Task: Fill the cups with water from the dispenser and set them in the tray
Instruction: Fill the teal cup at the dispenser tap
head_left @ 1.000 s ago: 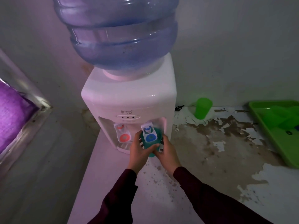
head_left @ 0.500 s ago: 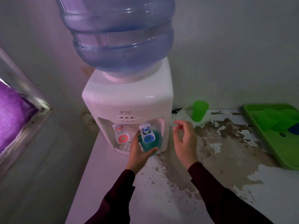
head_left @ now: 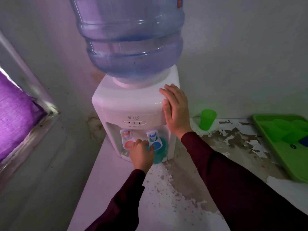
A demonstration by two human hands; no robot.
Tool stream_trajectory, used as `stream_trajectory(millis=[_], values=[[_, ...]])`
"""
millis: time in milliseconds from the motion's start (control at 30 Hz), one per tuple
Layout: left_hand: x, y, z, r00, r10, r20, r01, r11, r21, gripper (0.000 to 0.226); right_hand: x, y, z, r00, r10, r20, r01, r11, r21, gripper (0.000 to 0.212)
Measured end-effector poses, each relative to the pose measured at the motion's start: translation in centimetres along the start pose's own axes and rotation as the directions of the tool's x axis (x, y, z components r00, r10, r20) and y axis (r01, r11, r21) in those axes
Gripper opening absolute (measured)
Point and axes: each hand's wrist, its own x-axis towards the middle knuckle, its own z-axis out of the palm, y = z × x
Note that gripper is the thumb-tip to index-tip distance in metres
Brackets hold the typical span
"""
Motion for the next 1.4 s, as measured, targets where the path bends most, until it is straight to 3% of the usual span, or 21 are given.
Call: stream_trajectory(millis=[133,300,600,767,1400], values=[[-0.6,0.2,-0.8,0.993,-0.066,0.095,0.074,0.994,-0.076,0.018,0.0,0.5,0.5,0.999,-0.034,-0.027,0.034,0.999,-0.004,0.041],[-1.9,0.1,-2.1,0.949,-0.148,0.278,0.242,0.906,-0.347,0.023,-0.1,0.9,0.6,0.998,-0.053,-0.039,0.052,0.999,-0.012,0.046],[-3.1,1.0,-3.9,0.959,-0.138,0.248,0.266,0.74,-0.617,0.035,-0.2,0.6,0.5,0.998,-0.046,-0.044,0.045,0.999,-0.028,0.053],[-3.5,1.1,-3.8,0.965,-0.137,0.223,0.254,0.696,-0.672,0.034,-0.2,0.6,0.5,0.998,-0.047,-0.037,0.046,0.999,-0.023,0.048],[-3.5,0.9,-4.0,0.966,-0.111,0.235,0.245,0.69,-0.681,0.034,-0.2,0.8,0.7,0.997,-0.045,-0.063,0.044,0.999,-0.023,0.042]])
